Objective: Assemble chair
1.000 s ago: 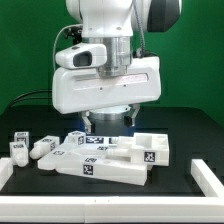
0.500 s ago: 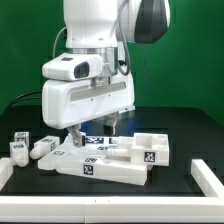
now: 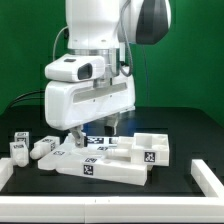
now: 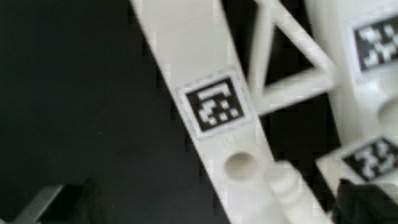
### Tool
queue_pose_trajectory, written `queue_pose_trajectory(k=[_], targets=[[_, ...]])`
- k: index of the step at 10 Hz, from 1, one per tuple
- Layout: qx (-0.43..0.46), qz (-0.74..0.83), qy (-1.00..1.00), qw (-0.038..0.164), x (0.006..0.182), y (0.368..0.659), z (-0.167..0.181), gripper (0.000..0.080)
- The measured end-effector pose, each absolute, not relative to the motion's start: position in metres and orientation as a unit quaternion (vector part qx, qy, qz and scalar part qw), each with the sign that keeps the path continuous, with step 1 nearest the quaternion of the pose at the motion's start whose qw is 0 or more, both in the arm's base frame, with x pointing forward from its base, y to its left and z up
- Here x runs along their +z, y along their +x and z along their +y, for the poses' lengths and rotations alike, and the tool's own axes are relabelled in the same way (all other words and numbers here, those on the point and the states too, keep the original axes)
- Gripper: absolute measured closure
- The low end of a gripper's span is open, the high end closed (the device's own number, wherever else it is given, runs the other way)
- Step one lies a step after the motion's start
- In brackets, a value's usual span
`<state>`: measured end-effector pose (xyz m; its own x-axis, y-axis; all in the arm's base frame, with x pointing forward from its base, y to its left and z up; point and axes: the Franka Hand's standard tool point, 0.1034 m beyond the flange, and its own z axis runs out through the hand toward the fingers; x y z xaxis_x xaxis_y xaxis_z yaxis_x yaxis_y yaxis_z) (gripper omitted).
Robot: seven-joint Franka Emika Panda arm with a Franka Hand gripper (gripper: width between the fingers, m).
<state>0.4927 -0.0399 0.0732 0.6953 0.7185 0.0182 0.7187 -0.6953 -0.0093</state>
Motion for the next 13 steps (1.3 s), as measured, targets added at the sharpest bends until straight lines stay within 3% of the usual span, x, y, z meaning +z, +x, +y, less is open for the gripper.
queue_pose_trajectory(k=[6, 13], targets=[[0.002, -0.345, -0.938, 0.016, 0.076, 0.501, -0.012, 0.015], [0.003, -0.325, -0.945, 0.021, 0.059, 0.501, 0.017, 0.015]])
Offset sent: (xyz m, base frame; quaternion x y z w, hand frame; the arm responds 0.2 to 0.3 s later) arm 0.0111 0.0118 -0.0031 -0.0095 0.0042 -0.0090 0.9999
